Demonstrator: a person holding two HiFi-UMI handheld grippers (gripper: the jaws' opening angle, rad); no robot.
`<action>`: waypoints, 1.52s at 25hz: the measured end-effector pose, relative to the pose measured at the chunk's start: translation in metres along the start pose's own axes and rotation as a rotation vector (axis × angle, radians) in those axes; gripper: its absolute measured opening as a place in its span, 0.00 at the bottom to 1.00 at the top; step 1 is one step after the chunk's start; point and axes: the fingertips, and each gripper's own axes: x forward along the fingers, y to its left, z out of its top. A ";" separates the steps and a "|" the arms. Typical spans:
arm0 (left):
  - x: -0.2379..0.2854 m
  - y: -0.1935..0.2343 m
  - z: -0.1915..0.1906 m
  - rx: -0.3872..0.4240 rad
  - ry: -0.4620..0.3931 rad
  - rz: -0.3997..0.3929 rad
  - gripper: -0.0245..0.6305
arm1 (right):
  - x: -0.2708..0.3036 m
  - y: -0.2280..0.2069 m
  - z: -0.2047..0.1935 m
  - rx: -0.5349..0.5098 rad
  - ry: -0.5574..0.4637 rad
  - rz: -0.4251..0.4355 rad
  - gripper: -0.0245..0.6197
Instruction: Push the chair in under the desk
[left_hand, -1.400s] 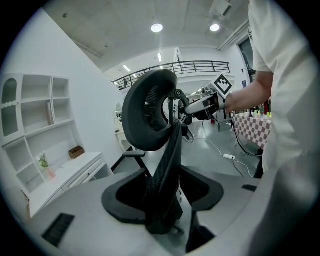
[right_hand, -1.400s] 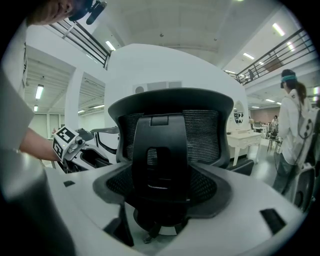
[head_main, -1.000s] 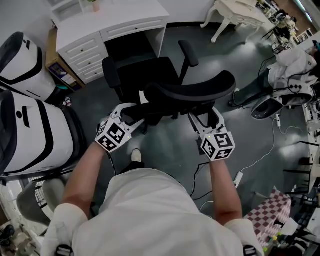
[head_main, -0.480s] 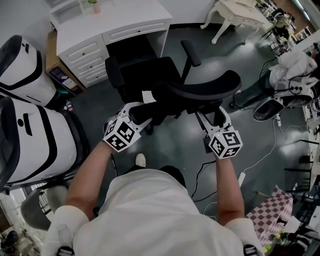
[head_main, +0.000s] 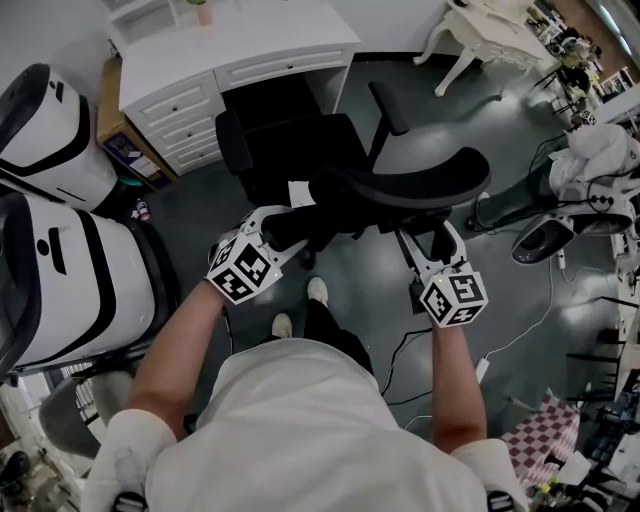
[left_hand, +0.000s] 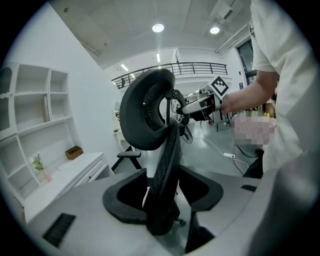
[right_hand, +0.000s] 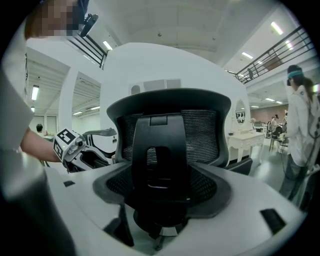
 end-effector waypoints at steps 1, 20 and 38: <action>0.001 0.003 -0.001 -0.003 -0.001 0.001 0.34 | 0.003 0.000 0.001 -0.001 0.001 0.000 0.52; 0.000 0.055 -0.019 -0.042 0.034 0.004 0.36 | 0.052 0.009 0.013 -0.009 -0.014 -0.008 0.52; 0.003 0.095 -0.029 -0.083 0.045 -0.006 0.37 | 0.095 0.010 0.025 -0.014 -0.027 -0.003 0.52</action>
